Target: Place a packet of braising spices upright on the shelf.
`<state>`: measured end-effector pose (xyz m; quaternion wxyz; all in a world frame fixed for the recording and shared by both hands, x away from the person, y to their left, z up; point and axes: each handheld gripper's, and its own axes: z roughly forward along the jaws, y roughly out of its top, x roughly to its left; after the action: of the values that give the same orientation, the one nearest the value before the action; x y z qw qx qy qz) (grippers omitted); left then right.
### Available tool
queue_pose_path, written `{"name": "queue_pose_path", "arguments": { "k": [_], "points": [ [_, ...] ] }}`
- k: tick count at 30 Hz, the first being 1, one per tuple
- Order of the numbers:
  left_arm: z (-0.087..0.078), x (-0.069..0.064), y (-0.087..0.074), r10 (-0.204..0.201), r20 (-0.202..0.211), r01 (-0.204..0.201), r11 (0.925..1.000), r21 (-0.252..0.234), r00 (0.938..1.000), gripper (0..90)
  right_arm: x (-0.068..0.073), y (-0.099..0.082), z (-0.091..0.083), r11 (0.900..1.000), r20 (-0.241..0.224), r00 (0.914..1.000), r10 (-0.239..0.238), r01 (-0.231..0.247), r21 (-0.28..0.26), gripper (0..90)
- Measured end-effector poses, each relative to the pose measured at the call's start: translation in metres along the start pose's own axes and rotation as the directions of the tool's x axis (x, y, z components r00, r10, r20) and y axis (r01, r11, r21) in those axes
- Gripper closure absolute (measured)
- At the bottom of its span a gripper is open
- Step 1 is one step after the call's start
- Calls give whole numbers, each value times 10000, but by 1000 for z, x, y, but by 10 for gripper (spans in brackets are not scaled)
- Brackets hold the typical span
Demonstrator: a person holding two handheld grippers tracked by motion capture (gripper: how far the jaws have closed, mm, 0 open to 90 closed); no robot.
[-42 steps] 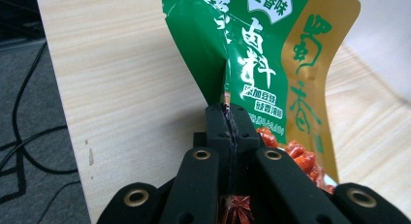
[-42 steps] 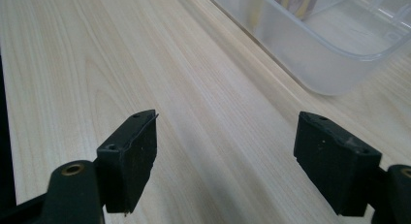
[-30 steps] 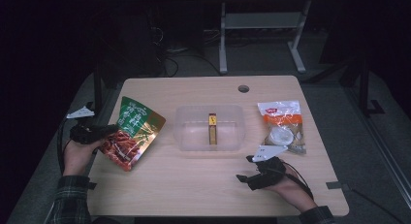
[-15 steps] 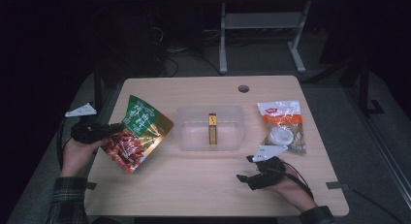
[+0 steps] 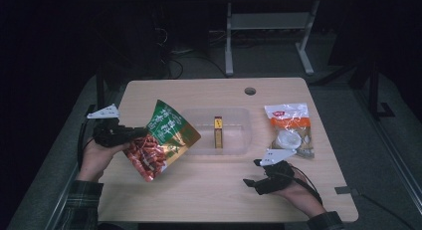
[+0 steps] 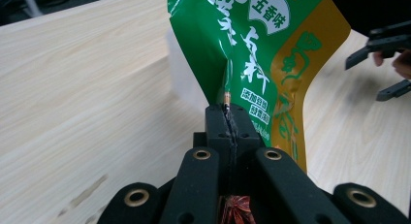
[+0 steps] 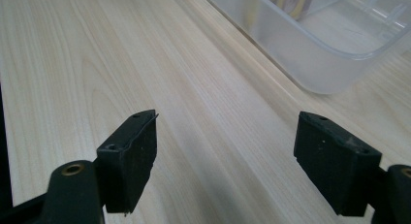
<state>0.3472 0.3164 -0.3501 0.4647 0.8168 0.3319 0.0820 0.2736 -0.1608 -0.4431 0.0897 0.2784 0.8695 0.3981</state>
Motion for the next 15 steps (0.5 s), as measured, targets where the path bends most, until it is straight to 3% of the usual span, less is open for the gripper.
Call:
{"name": "queue_pose_path", "arguments": {
  "k": [8,15],
  "points": [
    [18,-25,11,390,443,-381,9991,-211,9983,898,3,3,1,9997,-381,9991,196,-202,-134,180],
    [33,-46,18,686,883,-656,9972,-360,9937,899,7,8,-1,9964,-847,9957,384,-446,-722,175]
  ]
}}
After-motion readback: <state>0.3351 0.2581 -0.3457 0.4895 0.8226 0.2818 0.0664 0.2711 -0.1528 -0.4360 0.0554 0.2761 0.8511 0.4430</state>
